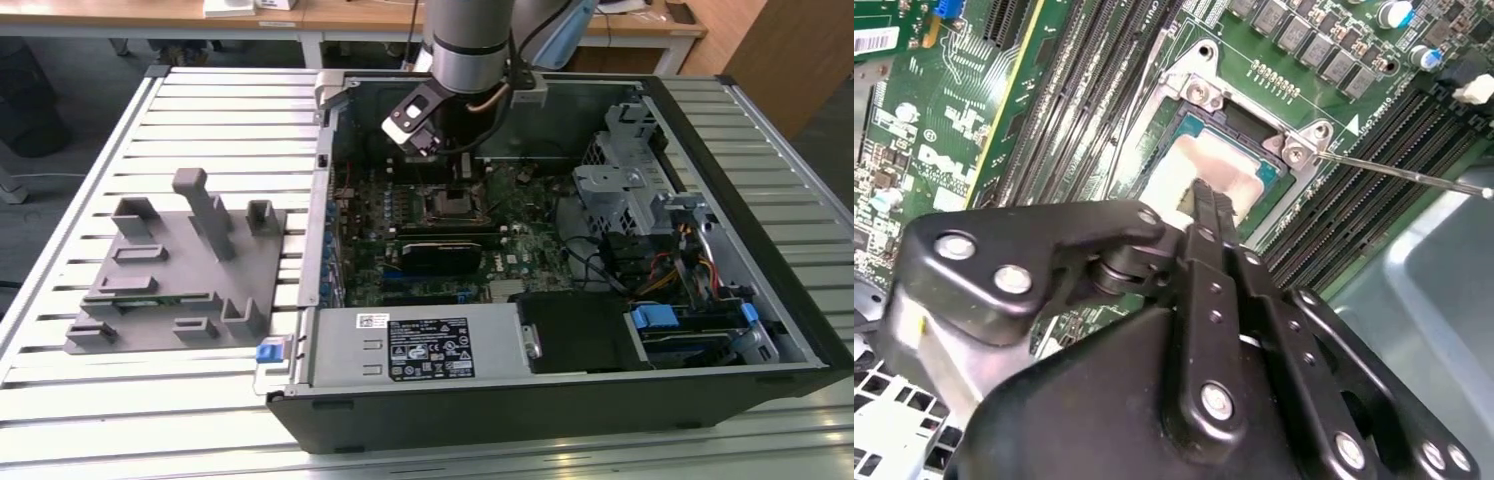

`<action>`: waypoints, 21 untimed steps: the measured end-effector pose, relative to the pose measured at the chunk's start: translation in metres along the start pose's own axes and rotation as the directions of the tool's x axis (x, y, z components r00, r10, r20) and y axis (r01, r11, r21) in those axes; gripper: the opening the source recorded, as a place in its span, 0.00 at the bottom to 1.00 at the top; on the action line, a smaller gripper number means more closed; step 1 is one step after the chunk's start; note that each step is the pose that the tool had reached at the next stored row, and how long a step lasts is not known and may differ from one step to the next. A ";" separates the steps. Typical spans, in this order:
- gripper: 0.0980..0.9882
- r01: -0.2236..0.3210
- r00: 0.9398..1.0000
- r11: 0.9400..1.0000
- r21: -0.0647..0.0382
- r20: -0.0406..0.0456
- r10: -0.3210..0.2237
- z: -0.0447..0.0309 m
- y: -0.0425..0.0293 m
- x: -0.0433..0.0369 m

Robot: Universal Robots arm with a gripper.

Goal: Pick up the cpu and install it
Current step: 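Place the cpu into insertion slot, then close the cpu cover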

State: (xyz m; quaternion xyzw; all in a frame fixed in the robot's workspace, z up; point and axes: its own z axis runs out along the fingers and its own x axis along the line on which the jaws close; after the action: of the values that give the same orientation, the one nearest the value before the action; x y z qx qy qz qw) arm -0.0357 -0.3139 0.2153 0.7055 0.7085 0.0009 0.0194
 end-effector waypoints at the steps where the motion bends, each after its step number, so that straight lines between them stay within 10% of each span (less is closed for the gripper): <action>1: 0.03 0.000 1.000 1.000 0.000 0.000 0.000 -0.0008 0.0000 0.0000; 21: 0.01 0.000 1.000 1.000 0.000 0.000 0.000 -0.0153 0.0004 -0.0004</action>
State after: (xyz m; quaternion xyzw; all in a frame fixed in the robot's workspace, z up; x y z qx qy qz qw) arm -0.0358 -0.3139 0.2307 0.7055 0.7085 0.0009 0.0194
